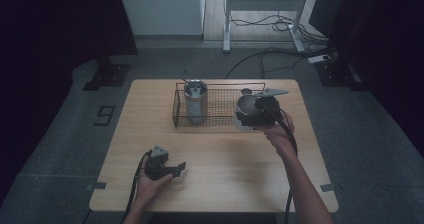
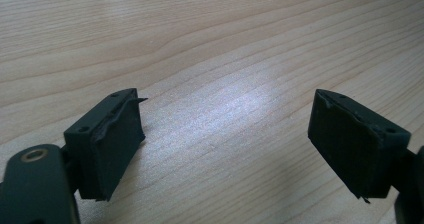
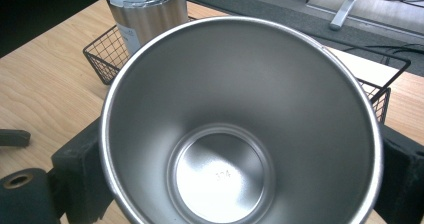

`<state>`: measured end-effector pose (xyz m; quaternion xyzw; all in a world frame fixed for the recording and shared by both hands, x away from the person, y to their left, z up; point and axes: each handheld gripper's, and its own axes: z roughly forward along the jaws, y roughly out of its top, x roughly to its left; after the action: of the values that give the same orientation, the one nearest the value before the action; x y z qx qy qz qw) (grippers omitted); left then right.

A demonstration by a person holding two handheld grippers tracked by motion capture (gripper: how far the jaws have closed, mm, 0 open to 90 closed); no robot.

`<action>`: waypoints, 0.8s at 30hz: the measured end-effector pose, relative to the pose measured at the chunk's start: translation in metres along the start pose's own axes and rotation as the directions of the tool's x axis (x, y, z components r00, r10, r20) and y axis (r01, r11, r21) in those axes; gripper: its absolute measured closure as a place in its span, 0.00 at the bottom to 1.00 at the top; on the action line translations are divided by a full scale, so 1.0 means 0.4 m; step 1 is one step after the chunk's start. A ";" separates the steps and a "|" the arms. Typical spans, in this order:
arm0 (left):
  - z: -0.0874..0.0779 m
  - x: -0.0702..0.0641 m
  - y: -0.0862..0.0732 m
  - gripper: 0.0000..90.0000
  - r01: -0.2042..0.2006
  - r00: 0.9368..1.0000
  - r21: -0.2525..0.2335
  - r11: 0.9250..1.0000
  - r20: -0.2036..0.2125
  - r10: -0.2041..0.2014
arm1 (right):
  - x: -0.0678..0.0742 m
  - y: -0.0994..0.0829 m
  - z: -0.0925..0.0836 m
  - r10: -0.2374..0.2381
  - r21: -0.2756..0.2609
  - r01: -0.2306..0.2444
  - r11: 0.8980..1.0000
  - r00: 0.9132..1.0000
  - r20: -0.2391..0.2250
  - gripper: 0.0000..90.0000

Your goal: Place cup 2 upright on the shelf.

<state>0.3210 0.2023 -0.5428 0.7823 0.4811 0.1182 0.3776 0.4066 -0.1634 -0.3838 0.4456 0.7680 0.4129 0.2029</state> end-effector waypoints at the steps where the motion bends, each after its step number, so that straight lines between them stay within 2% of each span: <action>1: 0.000 0.000 0.000 0.16 0.001 1.000 0.000 1.000 0.000 -0.001 | -0.001 0.002 0.001 -0.001 0.000 0.001 1.000 1.000 0.000 0.08; 14: 0.000 0.000 0.000 0.16 0.003 1.000 0.001 1.000 0.003 -0.003 | -0.026 0.034 0.023 -0.006 0.013 0.006 1.000 1.000 0.009 0.08; 24: 0.001 0.000 -0.002 0.16 0.000 1.000 0.006 1.000 0.006 0.000 | -0.042 0.048 0.057 -0.007 0.029 0.006 1.000 1.000 0.011 0.08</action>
<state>0.3208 0.2024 -0.5435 0.7838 0.4801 0.1144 0.3770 0.4409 -0.1623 -0.3822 0.4482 0.7742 0.3985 0.2021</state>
